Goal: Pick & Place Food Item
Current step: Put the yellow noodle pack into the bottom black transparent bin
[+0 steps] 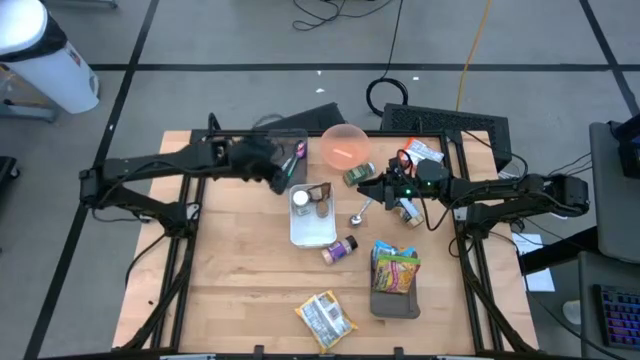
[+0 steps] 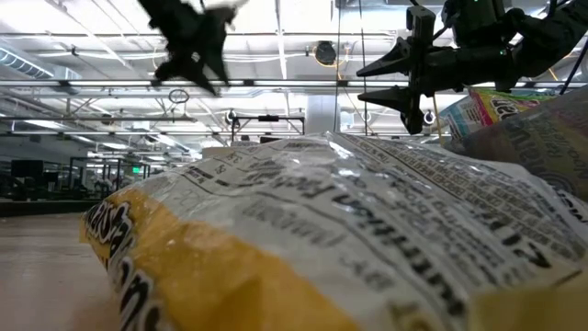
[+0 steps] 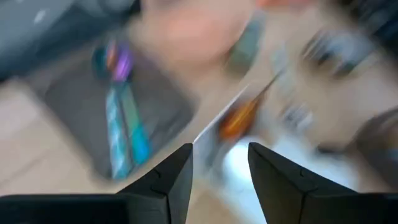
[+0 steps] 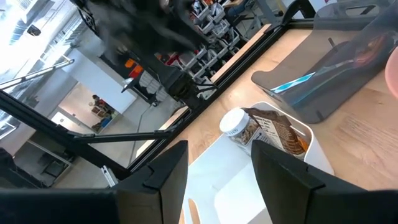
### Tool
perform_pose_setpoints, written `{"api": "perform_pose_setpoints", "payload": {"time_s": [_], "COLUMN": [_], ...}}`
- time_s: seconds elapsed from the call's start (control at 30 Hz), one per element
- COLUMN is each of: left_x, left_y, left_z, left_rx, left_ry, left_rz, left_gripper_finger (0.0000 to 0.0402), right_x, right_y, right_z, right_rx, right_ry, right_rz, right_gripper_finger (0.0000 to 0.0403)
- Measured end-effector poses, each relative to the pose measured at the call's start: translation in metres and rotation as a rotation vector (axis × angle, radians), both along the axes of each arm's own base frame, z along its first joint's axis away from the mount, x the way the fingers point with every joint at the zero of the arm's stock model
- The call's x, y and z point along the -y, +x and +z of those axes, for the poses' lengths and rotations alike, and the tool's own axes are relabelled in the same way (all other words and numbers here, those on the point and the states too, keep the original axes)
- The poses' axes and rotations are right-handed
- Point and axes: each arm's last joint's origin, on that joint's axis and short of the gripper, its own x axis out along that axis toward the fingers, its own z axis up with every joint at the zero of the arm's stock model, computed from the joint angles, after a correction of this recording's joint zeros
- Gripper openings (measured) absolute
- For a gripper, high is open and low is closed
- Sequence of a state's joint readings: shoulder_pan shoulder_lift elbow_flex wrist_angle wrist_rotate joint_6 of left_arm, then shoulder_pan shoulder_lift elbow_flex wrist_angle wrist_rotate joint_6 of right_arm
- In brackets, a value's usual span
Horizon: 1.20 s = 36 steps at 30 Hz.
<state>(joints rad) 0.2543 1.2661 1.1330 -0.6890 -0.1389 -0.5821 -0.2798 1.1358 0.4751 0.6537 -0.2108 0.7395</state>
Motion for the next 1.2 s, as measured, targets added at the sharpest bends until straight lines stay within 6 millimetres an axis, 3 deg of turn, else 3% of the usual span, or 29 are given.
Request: {"api": "perform_pose_setpoints", "payload": {"time_s": [0.27, 0.47, 0.77, 0.87, 1.0, 1.2], "left_x": [0.008, 0.011, 0.009, 0.011, 0.030, 0.055], "left_y": [0.007, 0.008, 0.008, 0.009, 0.018, 0.028], "left_z": [0.076, 0.107, 0.141, 0.140, 0.129, 0.105], "left_rx": [0.583, 0.871, 1.356, 1.346, 1.213, 0.962], "left_ry": [0.142, 0.270, 0.226, 0.224, 0.221, 0.188], "left_rz": [-0.183, -0.301, -0.187, -0.264, -0.441, -0.446], "left_gripper_finger": [0.0161, 0.0161, 0.0161, 0.0161, 0.0161, 0.0161], "right_x": [0.000, 0.000, 0.000, 0.000, -0.002, -0.005], "right_y": [0.000, 0.000, 0.000, 0.000, 0.001, 0.001], "right_z": [0.002, 0.002, 0.002, 0.002, 0.002, 0.002], "right_rx": [0.020, 0.022, 0.022, 0.023, 0.024, 0.026], "right_ry": [-0.006, -0.006, -0.001, 0.002, 0.026, 0.026], "right_rz": [0.000, 0.000, 0.000, 0.002, 0.008, 0.022], "right_gripper_finger": [0.0169, 0.0169, 0.0169, 0.0169, 0.0169, 0.0169]}}
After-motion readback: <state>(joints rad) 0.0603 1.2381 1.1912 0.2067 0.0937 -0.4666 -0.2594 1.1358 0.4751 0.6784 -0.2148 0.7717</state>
